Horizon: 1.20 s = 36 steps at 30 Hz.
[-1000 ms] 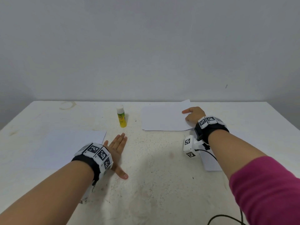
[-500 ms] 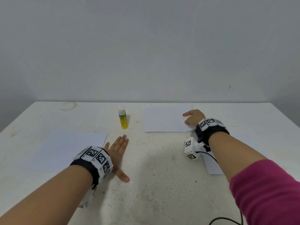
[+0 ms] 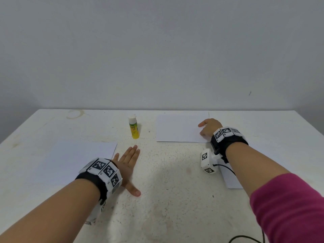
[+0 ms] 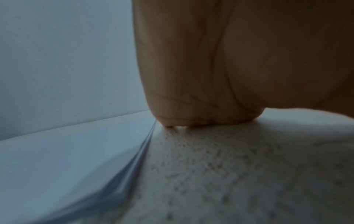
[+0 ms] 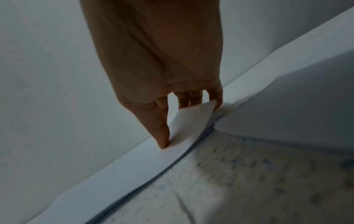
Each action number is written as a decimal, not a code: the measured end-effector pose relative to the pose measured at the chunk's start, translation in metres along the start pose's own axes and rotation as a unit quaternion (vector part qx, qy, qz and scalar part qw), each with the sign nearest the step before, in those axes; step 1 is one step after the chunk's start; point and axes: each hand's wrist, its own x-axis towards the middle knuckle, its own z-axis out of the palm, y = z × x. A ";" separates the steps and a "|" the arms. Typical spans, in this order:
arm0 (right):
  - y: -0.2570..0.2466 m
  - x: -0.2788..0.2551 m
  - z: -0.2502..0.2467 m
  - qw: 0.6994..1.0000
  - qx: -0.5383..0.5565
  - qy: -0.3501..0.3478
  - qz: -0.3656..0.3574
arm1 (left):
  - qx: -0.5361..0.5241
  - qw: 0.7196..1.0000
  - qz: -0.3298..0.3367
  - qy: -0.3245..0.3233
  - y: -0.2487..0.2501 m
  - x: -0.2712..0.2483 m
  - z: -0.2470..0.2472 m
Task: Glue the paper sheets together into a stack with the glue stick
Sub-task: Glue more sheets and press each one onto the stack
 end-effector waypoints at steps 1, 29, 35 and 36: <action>-0.001 -0.001 0.001 1.000 -0.023 0.009 0.012 | 0.001 1.000 0.001 0.000 0.000 0.001 0.000; 0.074 -0.130 0.001 0.953 -0.201 -0.226 -0.010 | 0.045 0.998 -0.039 0.021 0.009 -0.002 0.001; 0.071 -0.137 0.010 0.941 -0.259 -0.218 -0.008 | 0.045 0.996 -0.066 0.026 0.015 -0.003 0.002; 0.070 -0.137 0.011 0.939 -0.271 -0.213 -0.009 | 0.042 0.997 -0.068 0.023 0.016 -0.005 0.002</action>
